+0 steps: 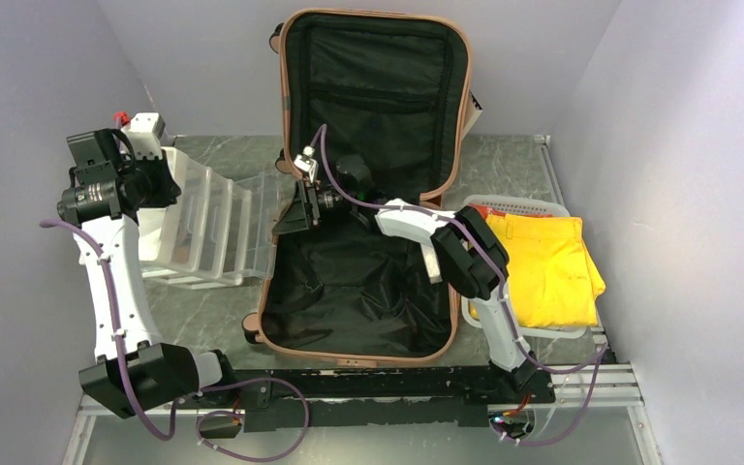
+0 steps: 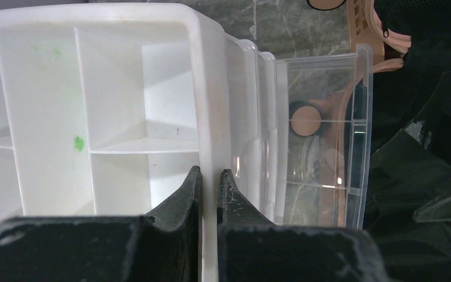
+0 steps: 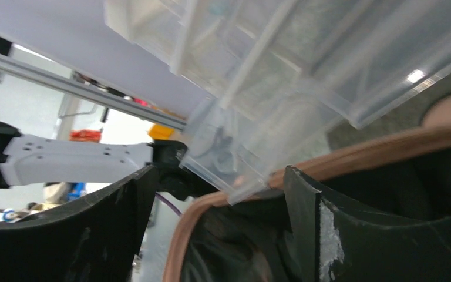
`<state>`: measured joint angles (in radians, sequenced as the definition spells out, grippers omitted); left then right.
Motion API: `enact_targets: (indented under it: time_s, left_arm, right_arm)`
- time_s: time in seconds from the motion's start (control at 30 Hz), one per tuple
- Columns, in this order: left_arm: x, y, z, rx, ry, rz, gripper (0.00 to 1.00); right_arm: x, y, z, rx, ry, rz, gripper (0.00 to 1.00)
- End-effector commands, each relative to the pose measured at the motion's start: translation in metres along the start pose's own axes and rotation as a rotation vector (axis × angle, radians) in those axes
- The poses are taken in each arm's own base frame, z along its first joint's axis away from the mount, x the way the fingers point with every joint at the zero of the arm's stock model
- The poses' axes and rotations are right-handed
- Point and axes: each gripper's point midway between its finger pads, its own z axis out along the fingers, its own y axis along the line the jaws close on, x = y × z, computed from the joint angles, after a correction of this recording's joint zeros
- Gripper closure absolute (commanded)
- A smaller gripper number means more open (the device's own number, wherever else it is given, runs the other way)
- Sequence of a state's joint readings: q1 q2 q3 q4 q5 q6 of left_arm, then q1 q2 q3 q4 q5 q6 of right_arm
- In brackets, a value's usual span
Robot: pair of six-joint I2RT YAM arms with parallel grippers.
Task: Open, take out, and arrange the luggage
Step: Open the drawer in the storage box, then pick up the personal item from the luggage.
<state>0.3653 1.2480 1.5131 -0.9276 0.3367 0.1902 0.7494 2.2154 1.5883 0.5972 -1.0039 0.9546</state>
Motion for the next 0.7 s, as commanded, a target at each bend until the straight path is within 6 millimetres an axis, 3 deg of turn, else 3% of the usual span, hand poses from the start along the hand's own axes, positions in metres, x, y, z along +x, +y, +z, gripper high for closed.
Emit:
enact_targets:
  time_s: [0.0,0.2,0.3,0.5,0.67]
  left_arm:
    - [-0.053,0.002,-0.024,-0.029,-0.217,0.138,0.95]
    - [-0.060,-0.002,-0.030,-0.016,-0.245,0.151,0.95]
    - [-0.064,-0.004,-0.033,-0.014,-0.255,0.157,0.95]
    - [-0.068,-0.008,-0.039,-0.002,-0.275,0.160,0.95]
    - [-0.067,-0.008,-0.039,-0.004,-0.275,0.164,0.95]
  right_arm:
    - [0.006,-0.023,-0.024,0.166,0.087,-0.099,0.15]
    - [0.006,-0.037,-0.047,0.291,0.122,-0.148,0.14]
    - [-0.001,-0.046,-0.074,0.431,0.150,-0.246,0.14]
    - [-0.007,-0.057,-0.161,0.756,0.225,-0.459,0.14]
    - [-0.004,-0.051,-0.234,1.031,0.313,-0.660,0.13]
